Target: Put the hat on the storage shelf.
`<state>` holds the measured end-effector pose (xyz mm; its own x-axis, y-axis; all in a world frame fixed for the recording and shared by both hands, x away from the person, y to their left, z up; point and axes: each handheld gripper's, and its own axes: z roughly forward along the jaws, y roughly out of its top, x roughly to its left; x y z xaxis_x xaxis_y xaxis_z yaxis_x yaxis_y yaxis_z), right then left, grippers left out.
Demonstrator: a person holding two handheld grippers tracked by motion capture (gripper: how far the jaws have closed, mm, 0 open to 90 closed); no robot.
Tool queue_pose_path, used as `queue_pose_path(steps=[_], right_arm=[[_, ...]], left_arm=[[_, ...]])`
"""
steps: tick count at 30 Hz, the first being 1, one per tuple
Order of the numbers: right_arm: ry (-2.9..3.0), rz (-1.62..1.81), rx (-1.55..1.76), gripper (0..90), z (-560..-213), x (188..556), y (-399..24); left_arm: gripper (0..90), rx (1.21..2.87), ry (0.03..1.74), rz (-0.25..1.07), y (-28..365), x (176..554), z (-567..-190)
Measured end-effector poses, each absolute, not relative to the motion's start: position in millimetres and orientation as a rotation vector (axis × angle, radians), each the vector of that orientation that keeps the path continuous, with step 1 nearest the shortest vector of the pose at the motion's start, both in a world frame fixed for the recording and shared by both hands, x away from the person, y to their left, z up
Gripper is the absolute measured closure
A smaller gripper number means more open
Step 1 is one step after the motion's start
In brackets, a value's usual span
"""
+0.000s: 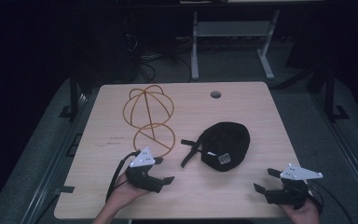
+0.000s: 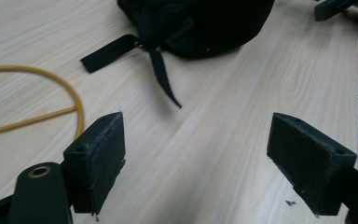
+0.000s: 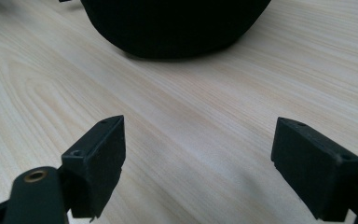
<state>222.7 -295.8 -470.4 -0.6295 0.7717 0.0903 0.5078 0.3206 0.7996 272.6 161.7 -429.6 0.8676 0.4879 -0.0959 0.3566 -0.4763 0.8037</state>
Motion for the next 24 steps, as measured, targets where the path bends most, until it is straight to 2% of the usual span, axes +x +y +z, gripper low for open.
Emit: queue_pose_path(steps=[24], right_arm=[[2.271,1.249,1.145,17.1,-469.0,220.6,-297.2]], left_arm=[[19.7,2.183,0.421,0.137,83.2,287.1,-389.0]])
